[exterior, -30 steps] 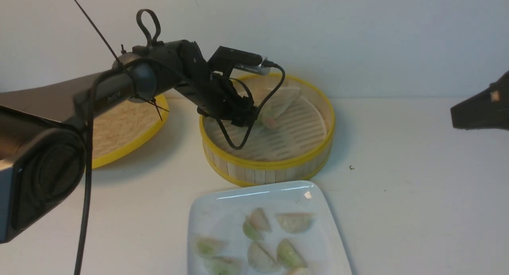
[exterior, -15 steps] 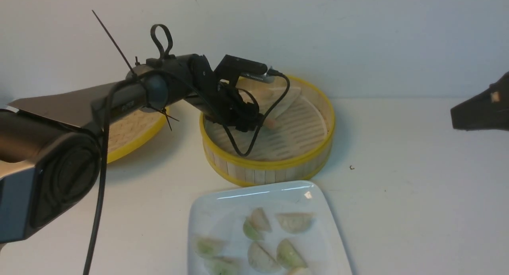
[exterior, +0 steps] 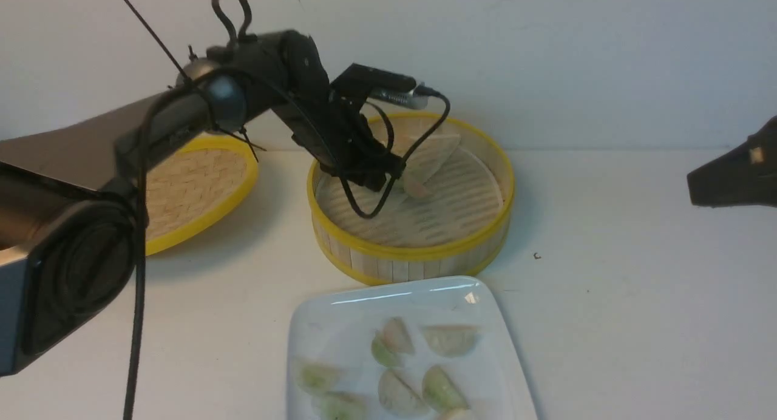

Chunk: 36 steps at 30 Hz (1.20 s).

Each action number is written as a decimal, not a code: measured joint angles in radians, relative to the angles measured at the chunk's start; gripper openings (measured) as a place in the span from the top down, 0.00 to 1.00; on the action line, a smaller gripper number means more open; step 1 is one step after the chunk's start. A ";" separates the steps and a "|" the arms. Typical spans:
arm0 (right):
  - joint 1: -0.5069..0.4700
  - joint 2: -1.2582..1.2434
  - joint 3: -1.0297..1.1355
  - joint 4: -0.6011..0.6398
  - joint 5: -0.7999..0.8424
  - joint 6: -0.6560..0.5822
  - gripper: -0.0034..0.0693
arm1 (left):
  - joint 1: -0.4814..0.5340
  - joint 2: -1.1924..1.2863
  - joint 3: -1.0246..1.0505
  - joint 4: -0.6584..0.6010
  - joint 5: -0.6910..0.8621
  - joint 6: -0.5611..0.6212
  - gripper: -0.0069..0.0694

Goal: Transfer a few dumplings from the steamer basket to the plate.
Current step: Use the left arm to grab a dumpling from the steamer, then use the left arm to put the dumpling into the plate

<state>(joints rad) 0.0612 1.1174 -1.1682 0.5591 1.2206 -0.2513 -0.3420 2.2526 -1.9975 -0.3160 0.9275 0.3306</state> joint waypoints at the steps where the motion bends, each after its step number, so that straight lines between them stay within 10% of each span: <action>1: 0.000 0.000 0.000 0.001 0.000 0.000 0.97 | 0.000 -0.006 -0.008 0.000 0.017 0.000 0.74; 10: 0.000 0.000 0.000 0.002 0.001 0.000 0.97 | -0.001 -0.129 -0.023 0.004 0.287 0.000 0.74; 27: 0.000 0.000 0.011 0.018 0.002 -0.020 0.97 | -0.218 -0.490 0.771 -0.035 0.233 -0.026 0.74; 36: 0.000 0.000 0.011 0.018 0.002 -0.033 0.97 | -0.280 -0.397 0.831 0.001 0.140 -0.038 0.60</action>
<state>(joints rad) 0.0612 1.1174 -1.1568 0.5771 1.2227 -0.2847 -0.6223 1.8559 -1.1668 -0.3147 1.0673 0.2923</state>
